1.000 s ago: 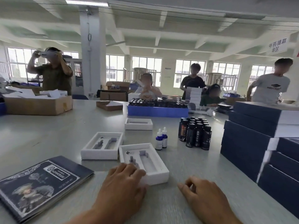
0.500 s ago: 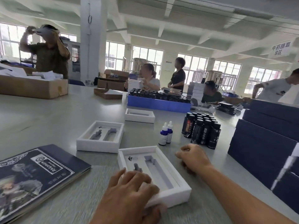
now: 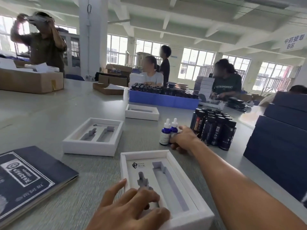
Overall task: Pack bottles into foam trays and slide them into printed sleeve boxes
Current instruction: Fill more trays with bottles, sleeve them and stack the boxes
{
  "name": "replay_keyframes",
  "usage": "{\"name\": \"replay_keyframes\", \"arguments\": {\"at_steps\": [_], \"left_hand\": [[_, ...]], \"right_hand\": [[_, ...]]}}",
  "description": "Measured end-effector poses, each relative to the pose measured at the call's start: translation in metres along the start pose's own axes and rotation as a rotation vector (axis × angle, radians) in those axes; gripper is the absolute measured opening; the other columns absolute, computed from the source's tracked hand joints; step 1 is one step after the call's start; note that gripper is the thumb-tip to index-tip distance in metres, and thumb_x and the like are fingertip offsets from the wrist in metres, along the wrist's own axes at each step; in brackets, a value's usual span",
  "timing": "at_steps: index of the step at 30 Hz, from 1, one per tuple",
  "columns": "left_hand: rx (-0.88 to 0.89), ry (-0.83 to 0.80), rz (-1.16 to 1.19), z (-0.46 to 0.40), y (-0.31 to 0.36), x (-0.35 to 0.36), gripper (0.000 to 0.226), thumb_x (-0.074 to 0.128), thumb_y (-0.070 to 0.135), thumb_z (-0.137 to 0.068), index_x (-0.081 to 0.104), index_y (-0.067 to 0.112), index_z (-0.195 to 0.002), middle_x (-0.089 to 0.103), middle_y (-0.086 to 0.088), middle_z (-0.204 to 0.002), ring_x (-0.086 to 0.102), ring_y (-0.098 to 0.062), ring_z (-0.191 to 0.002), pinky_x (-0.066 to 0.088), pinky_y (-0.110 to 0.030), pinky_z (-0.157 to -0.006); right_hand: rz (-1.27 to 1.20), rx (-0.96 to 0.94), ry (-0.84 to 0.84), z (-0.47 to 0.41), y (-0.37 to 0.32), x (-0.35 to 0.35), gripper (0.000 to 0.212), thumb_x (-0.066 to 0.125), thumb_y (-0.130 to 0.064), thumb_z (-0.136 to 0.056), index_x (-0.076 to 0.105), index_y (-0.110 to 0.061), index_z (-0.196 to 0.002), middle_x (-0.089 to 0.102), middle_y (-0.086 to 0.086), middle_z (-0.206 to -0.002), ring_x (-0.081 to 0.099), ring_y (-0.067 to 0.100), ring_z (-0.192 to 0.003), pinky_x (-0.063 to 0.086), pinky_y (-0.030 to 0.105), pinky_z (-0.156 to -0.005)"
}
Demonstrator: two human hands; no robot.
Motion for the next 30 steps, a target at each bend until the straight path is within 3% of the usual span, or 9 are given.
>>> {"name": "replay_keyframes", "arguments": {"at_steps": [3, 5, 10, 14, 17, 19, 23, 26, 30], "left_hand": [[-0.004, -0.03, 0.015, 0.0, 0.0, 0.004, 0.025, 0.044, 0.052, -0.08, 0.069, 0.049, -0.08, 0.064, 0.025, -0.083, 0.063, 0.006, -0.068, 0.056, -0.038, -0.079], [0.0, -0.041, 0.027, 0.002, 0.0, 0.004, 0.026, 0.043, 0.053, -0.083, 0.068, 0.048, -0.084, 0.064, 0.025, -0.085, 0.063, 0.006, -0.07, 0.054, -0.037, -0.082], [0.063, -0.005, 0.084, 0.002, 0.014, -0.006, 0.053, 0.023, 0.057, -0.101, 0.073, 0.041, -0.09, 0.07, 0.022, -0.088, 0.065, 0.001, -0.071, 0.045, -0.025, -0.079], [0.054, 0.02, 0.209, 0.006, 0.032, -0.019, 0.048, 0.035, 0.065, -0.095, 0.074, 0.037, -0.096, 0.072, 0.022, -0.091, 0.064, 0.003, -0.074, 0.045, -0.023, -0.072], [-0.07, 0.19, 0.381, 0.011, 0.028, -0.035, 0.041, 0.034, 0.052, -0.101, 0.069, 0.032, -0.108, 0.07, 0.019, -0.106, 0.063, 0.003, -0.091, 0.05, -0.028, -0.078], [-0.249, 0.297, 0.468, 0.016, 0.011, -0.041, 0.038, 0.034, 0.048, -0.101, 0.066, 0.032, -0.114, 0.063, 0.02, -0.12, 0.057, 0.004, -0.109, 0.046, -0.028, -0.089], [-0.558, 0.085, 0.435, 0.025, -0.018, -0.02, 0.042, 0.032, 0.048, -0.101, 0.057, 0.032, -0.131, 0.048, 0.016, -0.141, 0.044, -0.002, -0.126, 0.033, -0.024, -0.105], [-0.513, -0.068, 0.324, 0.023, -0.015, -0.006, 0.041, 0.032, 0.043, -0.102, 0.053, 0.031, -0.135, 0.049, 0.014, -0.142, 0.034, -0.003, -0.134, 0.024, -0.023, -0.114], [-0.495, -0.075, 0.287, 0.024, -0.015, -0.006, 0.042, 0.031, 0.045, -0.101, 0.052, 0.032, -0.135, 0.05, 0.015, -0.141, 0.029, -0.004, -0.137, 0.021, -0.026, -0.117]], "right_hand": [[-0.014, 0.025, 0.066, 0.005, 0.009, -0.006, 0.023, 0.071, -0.008, -0.084, 0.06, -0.01, -0.104, 0.066, 0.008, -0.062, 0.056, 0.015, -0.046, 0.042, 0.026, -0.043], [-0.015, 0.021, 0.083, 0.017, 0.016, -0.013, 0.016, 0.072, -0.007, -0.085, 0.062, -0.012, -0.096, 0.066, 0.009, -0.064, 0.057, 0.018, -0.05, 0.045, 0.028, -0.046], [0.005, -0.016, 0.064, 0.084, 0.027, -0.037, 0.019, 0.074, -0.008, -0.085, 0.062, -0.012, -0.1, 0.067, 0.01, -0.07, 0.057, 0.014, -0.048, 0.048, 0.027, -0.044], [0.032, -0.105, 0.081, 0.161, 0.013, -0.059, 0.016, 0.073, -0.02, -0.088, 0.068, -0.014, -0.102, 0.069, 0.001, -0.068, 0.057, 0.007, -0.047, 0.046, 0.024, -0.045], [0.117, -0.294, 0.187, 0.223, -0.021, -0.068, 0.019, 0.074, -0.035, -0.086, 0.069, -0.026, -0.102, 0.071, -0.015, -0.07, 0.059, -0.003, -0.051, 0.041, 0.01, -0.045], [0.204, -0.355, 0.146, 0.256, -0.036, -0.053, 0.029, 0.074, -0.046, -0.082, 0.068, -0.029, -0.105, 0.071, -0.019, -0.072, 0.063, -0.005, -0.056, 0.041, 0.007, -0.046], [0.527, -0.373, 0.04, 0.293, -0.033, -0.006, 0.057, 0.064, -0.067, -0.079, 0.051, -0.04, -0.128, 0.071, -0.011, -0.085, 0.066, 0.004, -0.075, 0.053, 0.026, -0.072], [0.735, -0.446, 0.065, 0.304, -0.034, 0.008, 0.061, 0.047, -0.076, -0.082, 0.051, -0.045, -0.134, 0.068, -0.016, -0.098, 0.062, 0.006, -0.089, 0.053, 0.034, -0.082], [0.715, -0.454, -0.035, 0.312, -0.03, 0.01, 0.049, 0.037, -0.069, -0.092, 0.047, -0.052, -0.137, 0.058, -0.019, -0.108, 0.057, 0.002, -0.093, 0.049, 0.029, -0.083]]}}
Point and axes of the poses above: each hand's wrist, its own z-axis away from the middle knuckle, its own x-axis out of the palm, y = z × x, the point moved 7 cm from there along -z, towards the middle knuckle
